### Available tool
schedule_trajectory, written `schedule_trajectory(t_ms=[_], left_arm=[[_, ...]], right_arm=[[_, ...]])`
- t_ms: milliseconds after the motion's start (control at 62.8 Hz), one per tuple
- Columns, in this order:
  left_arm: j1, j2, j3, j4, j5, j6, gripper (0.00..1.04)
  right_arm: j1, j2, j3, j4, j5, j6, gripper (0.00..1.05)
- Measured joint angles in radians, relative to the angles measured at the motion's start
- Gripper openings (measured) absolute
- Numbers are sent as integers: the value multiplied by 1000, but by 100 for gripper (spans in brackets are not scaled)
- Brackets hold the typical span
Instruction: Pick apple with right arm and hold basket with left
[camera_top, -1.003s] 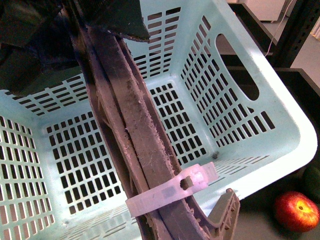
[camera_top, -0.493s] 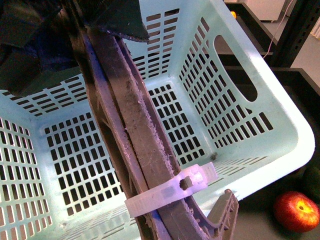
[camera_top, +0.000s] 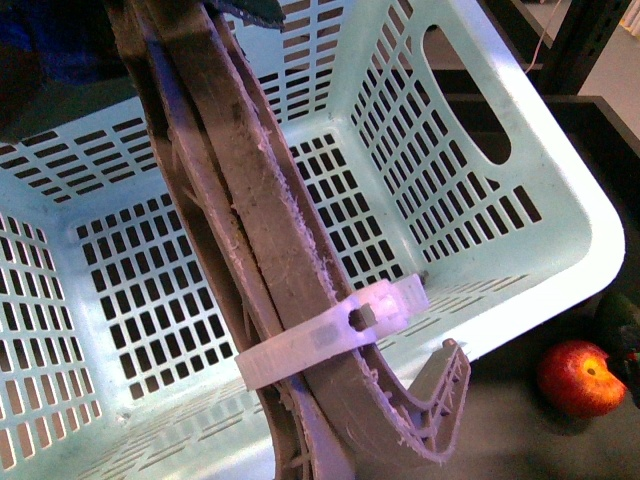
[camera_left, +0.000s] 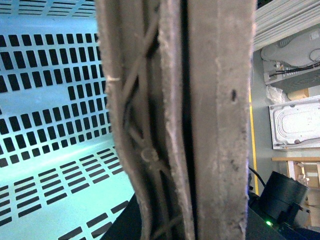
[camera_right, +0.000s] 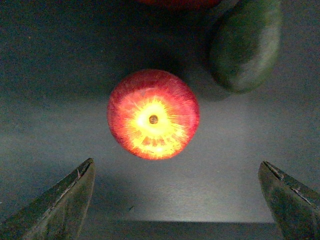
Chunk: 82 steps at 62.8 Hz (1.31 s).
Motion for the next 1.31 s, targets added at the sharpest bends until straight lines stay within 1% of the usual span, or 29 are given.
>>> schedule_trajectory(t_ms=[191, 478, 780, 828, 891, 1019, 1305], left_arm=[[0, 0, 0, 0, -1, 0, 16], [0, 0, 0, 0, 0, 0, 16], [0, 0, 0, 0, -1, 0, 16], [0, 0, 0, 0, -1, 0, 16], [0, 0, 0, 0, -1, 0, 16], [0, 0, 0, 0, -1, 0, 16], [0, 0, 0, 0, -1, 0, 16]], right_arm=[[11, 116, 95, -26, 3, 65, 96], [23, 231, 206, -81, 19, 104, 96], [49, 312, 263, -116, 23, 130, 96], [50, 316, 266, -119, 25, 134, 93], [50, 320, 269, -120, 25, 137, 83], [51, 320, 269, -119, 23, 141, 75], [31, 271, 217, -95, 7, 113, 72]])
